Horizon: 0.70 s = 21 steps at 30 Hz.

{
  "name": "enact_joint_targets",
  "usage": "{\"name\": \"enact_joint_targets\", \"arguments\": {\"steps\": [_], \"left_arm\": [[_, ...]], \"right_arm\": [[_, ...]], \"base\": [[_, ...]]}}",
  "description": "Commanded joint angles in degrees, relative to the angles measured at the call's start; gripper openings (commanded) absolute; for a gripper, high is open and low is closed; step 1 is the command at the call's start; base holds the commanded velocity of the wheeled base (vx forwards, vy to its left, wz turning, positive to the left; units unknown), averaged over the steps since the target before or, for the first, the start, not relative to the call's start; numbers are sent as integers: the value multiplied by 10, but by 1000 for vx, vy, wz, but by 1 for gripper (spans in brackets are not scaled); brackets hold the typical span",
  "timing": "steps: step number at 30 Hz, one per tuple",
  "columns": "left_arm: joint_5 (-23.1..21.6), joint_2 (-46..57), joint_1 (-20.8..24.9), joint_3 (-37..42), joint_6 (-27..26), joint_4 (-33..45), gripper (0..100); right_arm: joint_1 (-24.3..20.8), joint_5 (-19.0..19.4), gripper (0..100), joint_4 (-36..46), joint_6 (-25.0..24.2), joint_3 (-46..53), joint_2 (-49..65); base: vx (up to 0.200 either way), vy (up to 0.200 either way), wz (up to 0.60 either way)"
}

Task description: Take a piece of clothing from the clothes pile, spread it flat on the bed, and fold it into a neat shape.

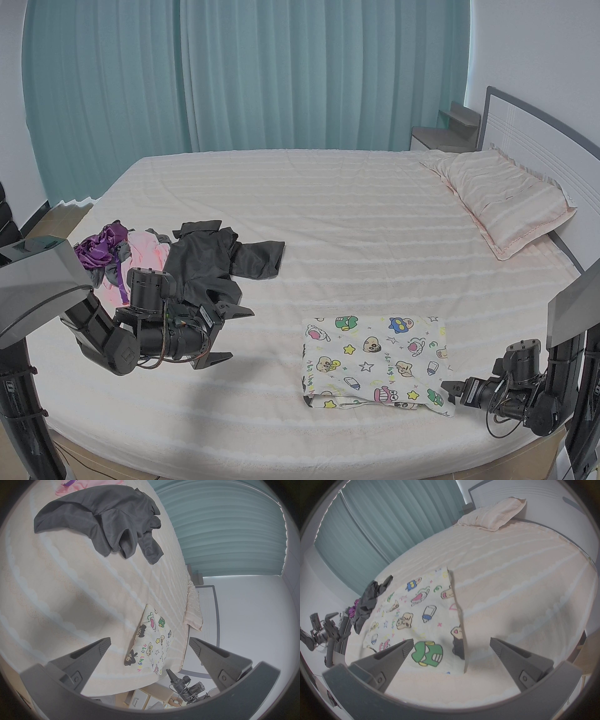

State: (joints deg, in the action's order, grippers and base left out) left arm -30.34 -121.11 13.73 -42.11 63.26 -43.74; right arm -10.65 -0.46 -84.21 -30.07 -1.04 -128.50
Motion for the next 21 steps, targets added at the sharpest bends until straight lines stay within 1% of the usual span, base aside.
{"name": "enact_joint_targets", "arguments": {"steps": [1,7,11,14,16,17,18,19,20,21], "left_arm": [[0,-1,0,-1,0,-1,100],[0,-1,1,0,0,-1,100],[3,-2,9,0,-2,-1,100],[32,-11,17,0,-16,-1,100],[34,-11,17,0,-17,-1,100],[54,-18,30,1,-33,-1,100],[61,-18,32,0,-36,-1,100],[62,-18,32,0,-36,-1,100],[65,-18,35,0,-36,-1,100],[65,-19,35,0,-36,-1,100]], "right_arm": [[20,6,100,-14,-8,-39,2],[20,10,100,-13,-19,-109,-47],[21,21,100,-10,-18,-140,-58],[22,23,100,-8,-19,-149,-58],[22,24,100,-8,-19,-149,-58],[23,28,100,-10,-22,-156,-58],[22,29,100,-10,-27,-156,-59],[22,29,100,-9,-29,-156,-59],[21,29,100,-9,-46,-158,-59],[21,30,100,-9,-49,-158,-60]], "base": [[0,0,0],[0,0,0],[0,-200,0],[0,-200,0],[0,-200,0],[0,-200,0],[0,-200,0],[0,-200,0],[0,-200,0],[0,-200,0]]}}
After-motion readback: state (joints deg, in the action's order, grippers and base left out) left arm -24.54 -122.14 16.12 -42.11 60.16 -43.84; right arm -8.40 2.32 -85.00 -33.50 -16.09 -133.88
